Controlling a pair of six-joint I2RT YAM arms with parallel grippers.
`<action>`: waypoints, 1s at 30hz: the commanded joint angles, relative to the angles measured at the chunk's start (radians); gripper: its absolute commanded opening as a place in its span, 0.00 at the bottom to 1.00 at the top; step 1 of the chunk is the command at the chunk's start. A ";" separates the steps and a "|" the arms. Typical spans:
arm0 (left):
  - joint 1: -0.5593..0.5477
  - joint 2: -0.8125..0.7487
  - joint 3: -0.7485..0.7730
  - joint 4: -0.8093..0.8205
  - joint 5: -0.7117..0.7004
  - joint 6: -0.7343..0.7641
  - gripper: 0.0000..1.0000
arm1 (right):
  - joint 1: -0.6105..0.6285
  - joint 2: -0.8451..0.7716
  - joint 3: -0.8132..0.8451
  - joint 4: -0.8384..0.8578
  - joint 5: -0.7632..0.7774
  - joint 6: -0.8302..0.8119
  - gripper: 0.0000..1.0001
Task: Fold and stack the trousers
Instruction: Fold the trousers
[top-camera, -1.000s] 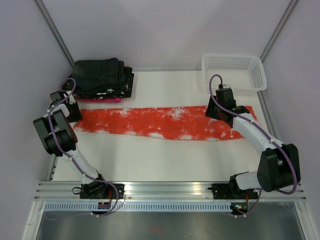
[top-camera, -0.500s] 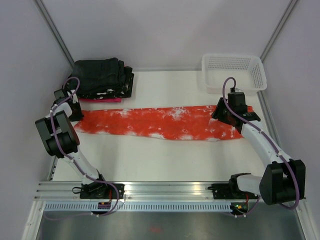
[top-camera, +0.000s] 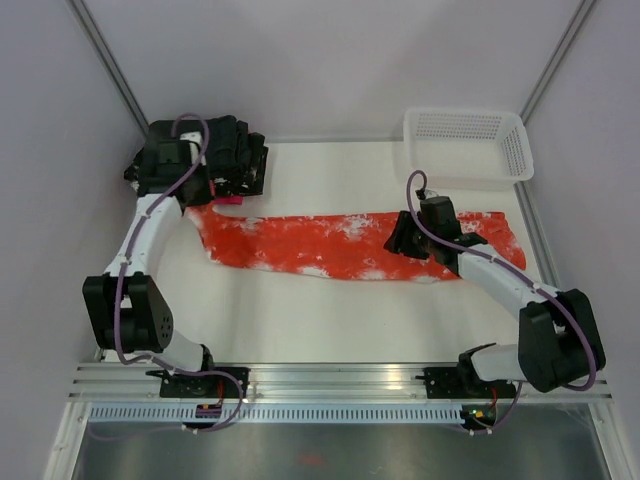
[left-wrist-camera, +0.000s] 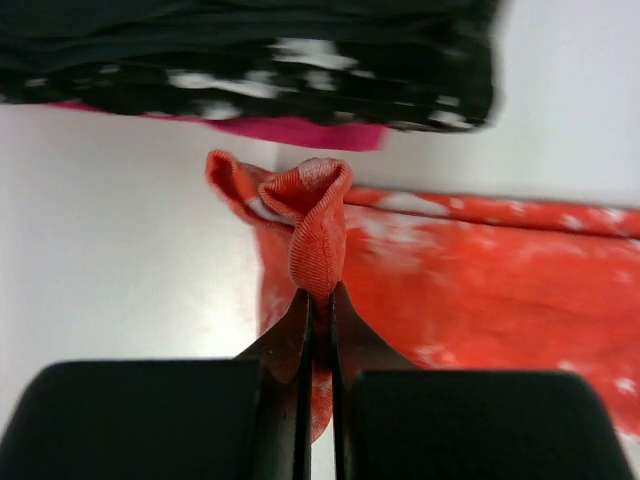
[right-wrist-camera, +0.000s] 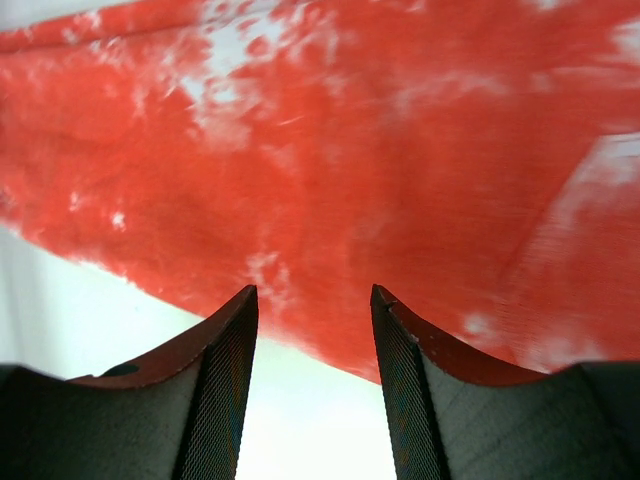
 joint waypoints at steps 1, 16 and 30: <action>-0.158 -0.023 0.064 -0.115 -0.125 -0.179 0.02 | 0.068 0.032 -0.018 0.162 -0.012 0.062 0.56; -0.728 0.008 0.171 -0.059 -0.363 -0.584 0.02 | -0.074 -0.089 -0.013 0.044 0.174 0.179 0.56; -0.876 0.348 0.314 0.127 -0.317 -0.882 0.02 | -0.217 -0.235 0.096 -0.200 0.438 0.059 0.55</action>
